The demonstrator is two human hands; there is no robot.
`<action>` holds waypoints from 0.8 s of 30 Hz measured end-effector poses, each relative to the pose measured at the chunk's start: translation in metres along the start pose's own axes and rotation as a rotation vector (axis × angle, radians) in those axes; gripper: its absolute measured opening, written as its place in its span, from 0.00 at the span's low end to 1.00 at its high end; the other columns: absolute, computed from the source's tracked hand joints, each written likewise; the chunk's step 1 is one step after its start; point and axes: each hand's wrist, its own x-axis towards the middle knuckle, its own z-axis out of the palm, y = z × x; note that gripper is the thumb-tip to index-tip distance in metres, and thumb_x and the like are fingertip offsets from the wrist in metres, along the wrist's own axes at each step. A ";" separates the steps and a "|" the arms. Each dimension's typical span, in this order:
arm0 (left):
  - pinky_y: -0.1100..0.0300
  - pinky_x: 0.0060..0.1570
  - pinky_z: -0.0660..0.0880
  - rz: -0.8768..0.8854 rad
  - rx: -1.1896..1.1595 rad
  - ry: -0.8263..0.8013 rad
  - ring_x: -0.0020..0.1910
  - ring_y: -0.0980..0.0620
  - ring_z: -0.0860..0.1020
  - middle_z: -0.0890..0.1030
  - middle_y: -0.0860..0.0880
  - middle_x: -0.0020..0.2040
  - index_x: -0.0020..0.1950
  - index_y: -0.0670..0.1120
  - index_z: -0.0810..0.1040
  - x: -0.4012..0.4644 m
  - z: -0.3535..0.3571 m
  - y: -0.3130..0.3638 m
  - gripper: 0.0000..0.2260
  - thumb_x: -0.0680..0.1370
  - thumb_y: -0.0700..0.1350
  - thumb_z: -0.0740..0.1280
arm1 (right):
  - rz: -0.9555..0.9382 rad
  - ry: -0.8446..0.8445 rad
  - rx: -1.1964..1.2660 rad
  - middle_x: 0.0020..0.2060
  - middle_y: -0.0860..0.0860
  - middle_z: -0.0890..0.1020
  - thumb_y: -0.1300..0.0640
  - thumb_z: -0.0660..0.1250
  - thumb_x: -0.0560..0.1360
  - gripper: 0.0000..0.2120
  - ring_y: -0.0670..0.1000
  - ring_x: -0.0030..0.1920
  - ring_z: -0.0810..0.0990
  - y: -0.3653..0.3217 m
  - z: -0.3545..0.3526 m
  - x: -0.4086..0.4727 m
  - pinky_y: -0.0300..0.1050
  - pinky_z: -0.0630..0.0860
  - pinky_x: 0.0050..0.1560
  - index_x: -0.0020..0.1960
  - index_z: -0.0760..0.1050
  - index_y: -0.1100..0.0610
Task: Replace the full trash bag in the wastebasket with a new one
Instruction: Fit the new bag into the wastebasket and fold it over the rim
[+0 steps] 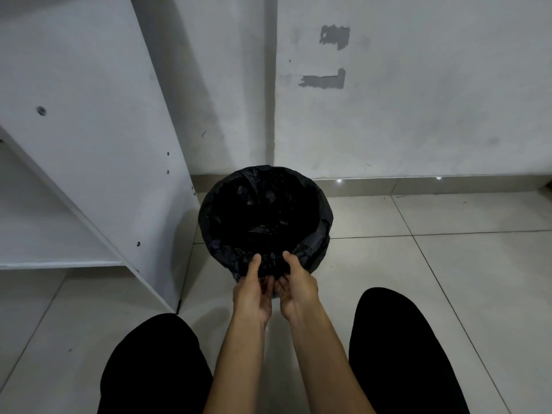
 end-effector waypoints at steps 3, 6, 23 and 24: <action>0.57 0.42 0.79 -0.024 0.004 0.040 0.46 0.46 0.82 0.83 0.40 0.54 0.61 0.37 0.77 0.001 0.004 0.002 0.15 0.77 0.42 0.70 | -0.022 0.025 0.022 0.52 0.63 0.84 0.62 0.73 0.74 0.16 0.58 0.44 0.84 0.000 0.003 0.001 0.42 0.79 0.31 0.60 0.76 0.66; 0.55 0.42 0.80 -0.043 -0.050 0.030 0.48 0.43 0.82 0.82 0.38 0.55 0.62 0.36 0.77 0.004 0.006 0.003 0.15 0.77 0.40 0.69 | -0.019 0.019 0.110 0.55 0.65 0.83 0.68 0.70 0.74 0.17 0.61 0.46 0.84 0.000 0.006 0.005 0.46 0.82 0.35 0.63 0.74 0.67; 0.59 0.40 0.77 0.186 0.307 0.167 0.47 0.47 0.83 0.84 0.43 0.50 0.53 0.38 0.80 0.005 0.010 -0.017 0.14 0.75 0.48 0.73 | 0.097 -0.104 0.136 0.47 0.61 0.83 0.69 0.66 0.75 0.21 0.56 0.41 0.83 -0.011 -0.008 0.017 0.44 0.82 0.35 0.68 0.72 0.67; 0.58 0.42 0.78 0.203 0.305 0.178 0.47 0.47 0.83 0.84 0.42 0.50 0.52 0.38 0.80 0.005 0.010 -0.017 0.13 0.76 0.48 0.72 | 0.050 -0.070 0.074 0.47 0.60 0.83 0.68 0.67 0.74 0.22 0.55 0.39 0.83 -0.013 -0.008 0.017 0.44 0.80 0.33 0.68 0.72 0.66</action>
